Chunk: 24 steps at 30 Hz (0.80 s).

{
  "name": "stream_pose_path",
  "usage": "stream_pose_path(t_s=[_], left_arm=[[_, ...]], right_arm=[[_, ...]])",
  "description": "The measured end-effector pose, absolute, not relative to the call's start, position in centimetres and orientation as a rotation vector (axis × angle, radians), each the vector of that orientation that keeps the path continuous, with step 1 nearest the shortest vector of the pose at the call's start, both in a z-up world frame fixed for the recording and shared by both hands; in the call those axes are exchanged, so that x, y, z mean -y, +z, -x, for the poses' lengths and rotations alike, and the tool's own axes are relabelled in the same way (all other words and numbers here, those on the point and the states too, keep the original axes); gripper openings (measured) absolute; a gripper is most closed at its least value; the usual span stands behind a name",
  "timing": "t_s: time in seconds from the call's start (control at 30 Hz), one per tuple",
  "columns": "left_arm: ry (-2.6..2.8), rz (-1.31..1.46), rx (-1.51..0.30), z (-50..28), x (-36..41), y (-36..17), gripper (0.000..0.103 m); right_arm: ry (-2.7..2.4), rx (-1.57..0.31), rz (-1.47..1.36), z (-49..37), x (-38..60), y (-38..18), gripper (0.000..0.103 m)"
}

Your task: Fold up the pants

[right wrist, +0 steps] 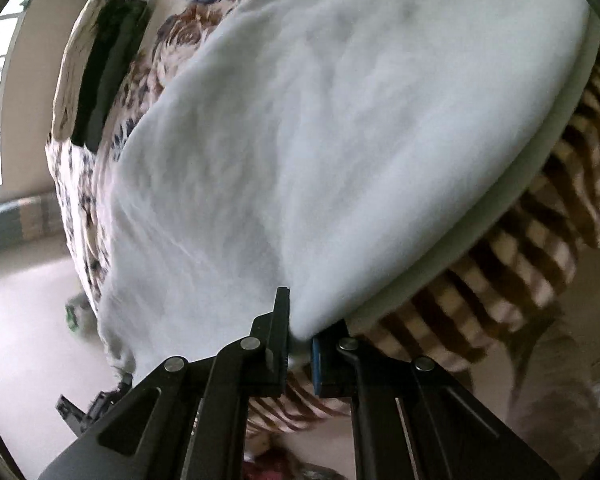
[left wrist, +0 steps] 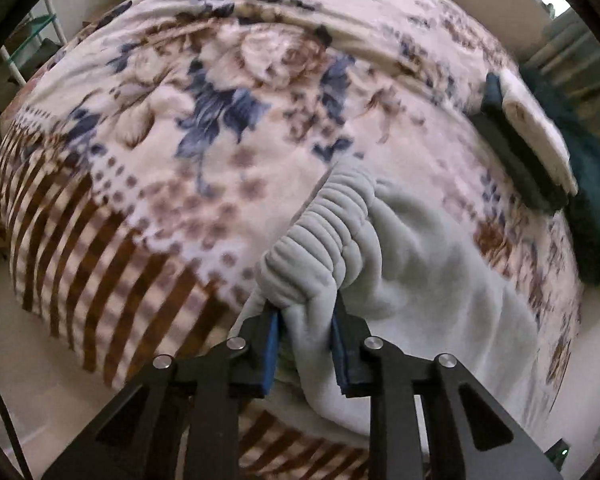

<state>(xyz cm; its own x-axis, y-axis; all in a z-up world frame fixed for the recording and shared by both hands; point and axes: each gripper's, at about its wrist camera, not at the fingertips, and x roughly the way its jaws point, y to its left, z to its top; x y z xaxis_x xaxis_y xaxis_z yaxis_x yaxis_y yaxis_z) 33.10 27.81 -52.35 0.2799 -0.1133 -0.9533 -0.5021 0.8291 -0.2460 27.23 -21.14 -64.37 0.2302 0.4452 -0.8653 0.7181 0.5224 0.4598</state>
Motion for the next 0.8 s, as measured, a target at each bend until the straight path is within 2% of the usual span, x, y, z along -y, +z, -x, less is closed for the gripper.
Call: stream_pose_path(t_s=[0.2, 0.27, 0.37, 0.47, 0.5, 0.53, 0.6, 0.8], left_arm=[[0.328, 0.550, -1.354, -32.0, -28.8, -56.7, 0.020], [0.323, 0.538, -1.373, -32.4, -28.7, -57.4, 0.024], [0.338, 0.549, -1.385, -32.7, -28.5, -56.4, 0.035], [0.342, 0.519, -1.386, -32.2, -27.8, -54.4, 0.036], [0.346, 0.510, -1.382, -32.1, -27.5, -54.0, 0.042], [0.365, 0.472, -1.393, -31.7, -26.8, -53.3, 0.067], [0.369, 0.387, -1.416, -31.6, -25.0, -52.6, 0.098], [0.172, 0.186, -1.406, -33.0, -12.7, -51.5, 0.098]], right_arm=[[-0.240, -1.490, -1.031, -25.0, 21.0, -67.6, 0.009], [-0.226, -1.530, -0.995, -25.6, 20.6, -69.3, 0.011], [-0.187, -1.587, -0.987, -26.5, 20.7, -70.0, 0.021], [-0.129, -1.584, -1.033, -26.4, 21.6, -69.0, 0.045], [-0.125, -1.580, -1.043, -26.0, 22.1, -68.4, 0.057], [-0.125, -1.573, -1.048, -25.5, 22.8, -67.9, 0.060], [-0.159, -1.548, -1.066, -24.6, 24.6, -67.0, 0.060], [-0.359, -1.388, -1.143, -21.6, 33.2, -65.3, 0.060]])
